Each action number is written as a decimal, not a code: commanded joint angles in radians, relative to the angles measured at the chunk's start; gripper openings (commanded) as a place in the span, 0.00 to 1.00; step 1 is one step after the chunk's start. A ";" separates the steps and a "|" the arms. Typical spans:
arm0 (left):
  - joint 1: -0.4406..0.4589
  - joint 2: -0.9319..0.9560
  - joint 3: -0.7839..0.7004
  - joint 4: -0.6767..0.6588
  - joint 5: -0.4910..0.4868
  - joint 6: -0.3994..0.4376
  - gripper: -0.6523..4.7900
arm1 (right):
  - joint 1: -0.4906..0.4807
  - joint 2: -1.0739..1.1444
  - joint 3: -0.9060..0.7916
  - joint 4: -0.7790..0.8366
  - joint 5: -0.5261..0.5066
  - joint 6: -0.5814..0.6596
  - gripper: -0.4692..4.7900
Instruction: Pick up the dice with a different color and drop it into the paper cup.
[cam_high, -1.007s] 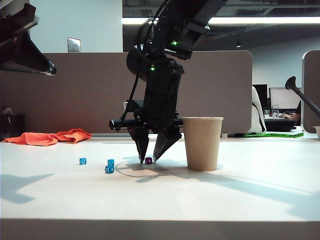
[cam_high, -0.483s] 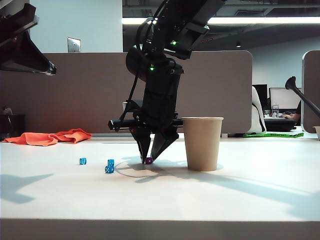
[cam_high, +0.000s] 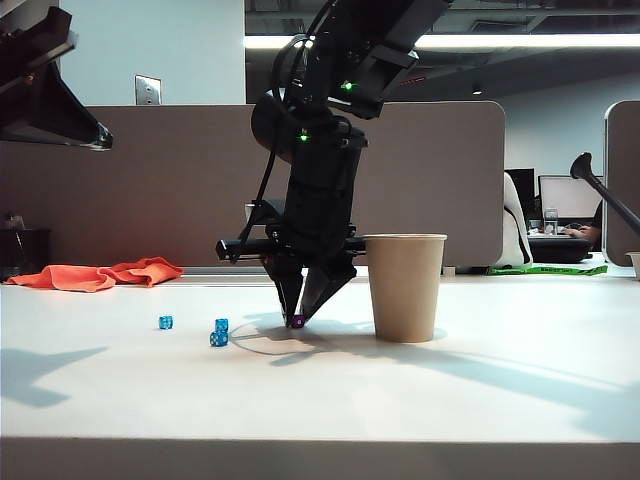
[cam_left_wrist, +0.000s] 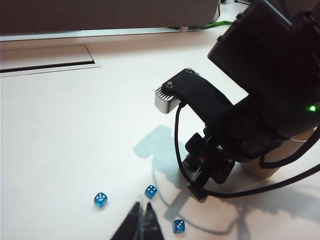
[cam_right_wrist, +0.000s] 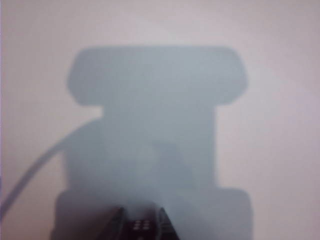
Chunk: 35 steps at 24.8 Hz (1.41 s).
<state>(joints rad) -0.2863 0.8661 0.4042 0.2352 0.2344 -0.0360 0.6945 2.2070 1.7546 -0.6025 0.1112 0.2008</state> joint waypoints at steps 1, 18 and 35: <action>0.000 -0.003 0.005 0.014 0.001 -0.002 0.11 | 0.003 0.001 0.003 -0.003 -0.001 0.002 0.24; 0.000 -0.003 0.005 0.014 0.001 -0.002 0.11 | 0.002 0.000 0.042 0.001 0.002 0.001 0.24; 0.000 -0.003 0.005 0.015 0.001 -0.001 0.11 | -0.002 0.001 0.141 -0.081 0.033 -0.014 0.25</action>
<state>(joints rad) -0.2863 0.8658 0.4042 0.2356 0.2344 -0.0360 0.6922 2.2120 1.8927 -0.6888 0.1383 0.1944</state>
